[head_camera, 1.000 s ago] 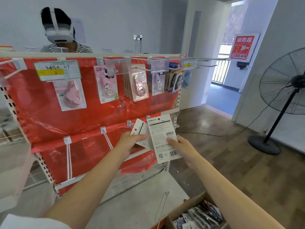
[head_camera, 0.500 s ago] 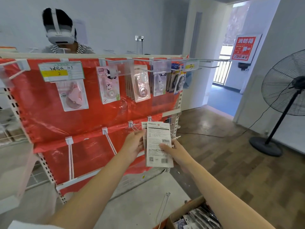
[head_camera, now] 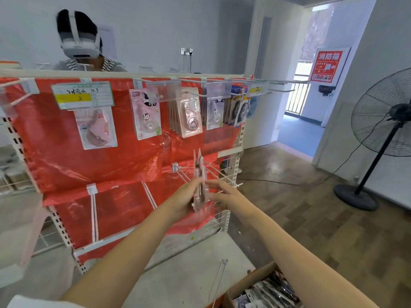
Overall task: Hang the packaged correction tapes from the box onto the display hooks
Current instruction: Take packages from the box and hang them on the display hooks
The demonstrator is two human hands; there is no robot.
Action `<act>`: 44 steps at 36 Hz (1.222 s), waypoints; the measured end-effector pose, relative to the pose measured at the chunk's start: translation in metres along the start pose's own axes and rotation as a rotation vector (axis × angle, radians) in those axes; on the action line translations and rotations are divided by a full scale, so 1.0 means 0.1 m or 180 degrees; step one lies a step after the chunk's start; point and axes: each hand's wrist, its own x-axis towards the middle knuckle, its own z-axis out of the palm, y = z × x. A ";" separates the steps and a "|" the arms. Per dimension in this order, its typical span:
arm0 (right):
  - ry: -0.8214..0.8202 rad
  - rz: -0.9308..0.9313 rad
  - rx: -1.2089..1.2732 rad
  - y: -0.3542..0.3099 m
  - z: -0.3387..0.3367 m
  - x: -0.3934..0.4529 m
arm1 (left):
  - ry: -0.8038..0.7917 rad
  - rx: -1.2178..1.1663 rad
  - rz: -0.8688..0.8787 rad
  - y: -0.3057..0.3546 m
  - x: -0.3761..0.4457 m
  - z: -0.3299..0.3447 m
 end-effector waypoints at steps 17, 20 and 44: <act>0.0889 -0.0126 -0.0375 0.00 0.18 0.19 | 0.0671 -0.0070 0.0231 -0.08 -0.06 -0.36; 0.0867 0.0405 0.0053 -0.02 0.24 0.23 | 0.0839 -0.0092 0.0292 -0.07 -0.10 -0.43; 0.0333 -0.0227 0.0123 -0.59 0.70 0.72 | 0.1756 0.0075 0.0749 0.22 -0.66 -1.15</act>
